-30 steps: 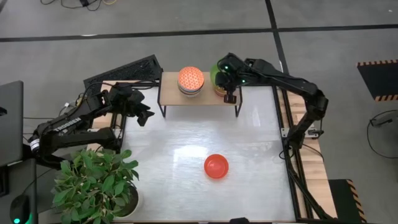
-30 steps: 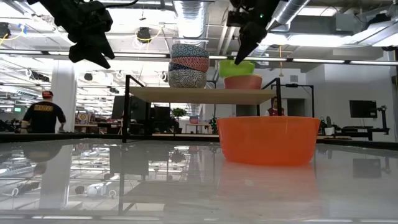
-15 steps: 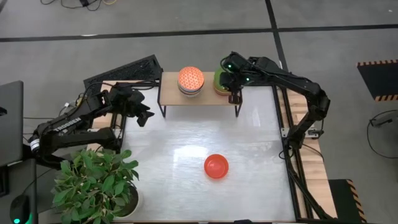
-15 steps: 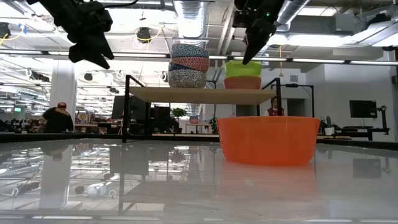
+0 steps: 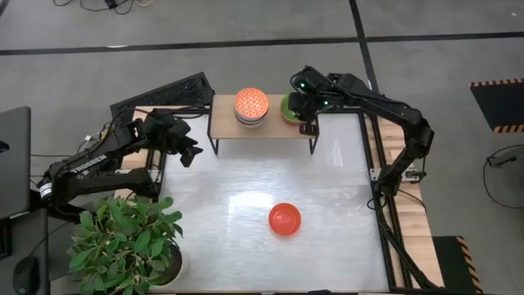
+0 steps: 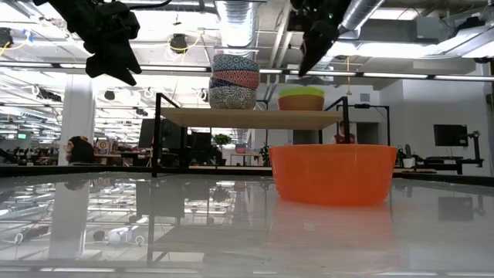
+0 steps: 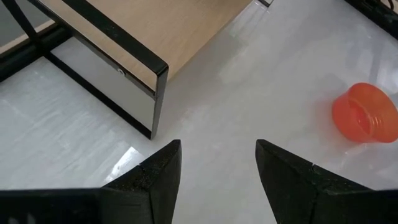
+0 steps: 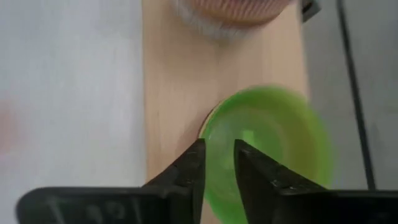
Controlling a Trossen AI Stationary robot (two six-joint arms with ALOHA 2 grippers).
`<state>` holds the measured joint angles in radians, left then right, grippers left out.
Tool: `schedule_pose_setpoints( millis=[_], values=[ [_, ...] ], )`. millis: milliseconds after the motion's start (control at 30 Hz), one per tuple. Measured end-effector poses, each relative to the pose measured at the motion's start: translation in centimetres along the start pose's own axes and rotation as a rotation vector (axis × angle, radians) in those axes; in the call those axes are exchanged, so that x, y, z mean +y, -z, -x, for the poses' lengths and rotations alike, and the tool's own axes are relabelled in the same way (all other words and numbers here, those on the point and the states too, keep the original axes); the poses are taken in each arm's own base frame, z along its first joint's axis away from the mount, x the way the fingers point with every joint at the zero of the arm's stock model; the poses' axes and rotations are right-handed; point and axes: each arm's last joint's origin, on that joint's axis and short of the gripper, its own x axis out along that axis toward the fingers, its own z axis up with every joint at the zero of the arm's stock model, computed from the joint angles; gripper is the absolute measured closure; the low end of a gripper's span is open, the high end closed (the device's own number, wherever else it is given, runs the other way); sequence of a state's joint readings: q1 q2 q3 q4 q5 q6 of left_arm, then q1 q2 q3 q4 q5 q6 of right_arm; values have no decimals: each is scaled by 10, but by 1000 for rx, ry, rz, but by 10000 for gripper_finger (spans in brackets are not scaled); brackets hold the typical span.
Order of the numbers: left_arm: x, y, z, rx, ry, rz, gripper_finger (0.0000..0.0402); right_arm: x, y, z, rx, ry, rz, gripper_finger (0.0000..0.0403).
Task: Place and stack bowls onto a shelf
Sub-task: Stack the green bowl on top of the yellow bowl on the shelf, then stack the orange bowl on top of the green bowl on the shelf
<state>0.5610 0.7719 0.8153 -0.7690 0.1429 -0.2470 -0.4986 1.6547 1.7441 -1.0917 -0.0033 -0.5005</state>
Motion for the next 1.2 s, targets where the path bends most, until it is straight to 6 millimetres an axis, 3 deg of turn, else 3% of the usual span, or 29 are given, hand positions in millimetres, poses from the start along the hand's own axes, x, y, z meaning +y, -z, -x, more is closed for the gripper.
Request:
schedule_pose_setpoints(
  millis=[267,367,500,667,900,1033,1200],
  values=[
    [0,0,0,0,1,-1,211,17,-34,55,-177,15,-133,241],
    [-1,0,0,4,18,-1,211,39,-41,68,-175,-43,-176,225],
    [-1,0,0,12,47,-1,211,85,-44,69,-91,-188,-200,219],
    [-2,1,0,15,60,-18,211,156,-44,50,3,-298,-141,221],
    [-2,1,0,18,75,-34,211,234,-23,-4,58,-370,-155,222],
    [-2,1,0,20,82,-34,211,255,-6,-36,62,-385,-195,222],
    [-2,1,0,20,82,-34,211,260,13,-65,71,-373,-252,223]
  ],
)
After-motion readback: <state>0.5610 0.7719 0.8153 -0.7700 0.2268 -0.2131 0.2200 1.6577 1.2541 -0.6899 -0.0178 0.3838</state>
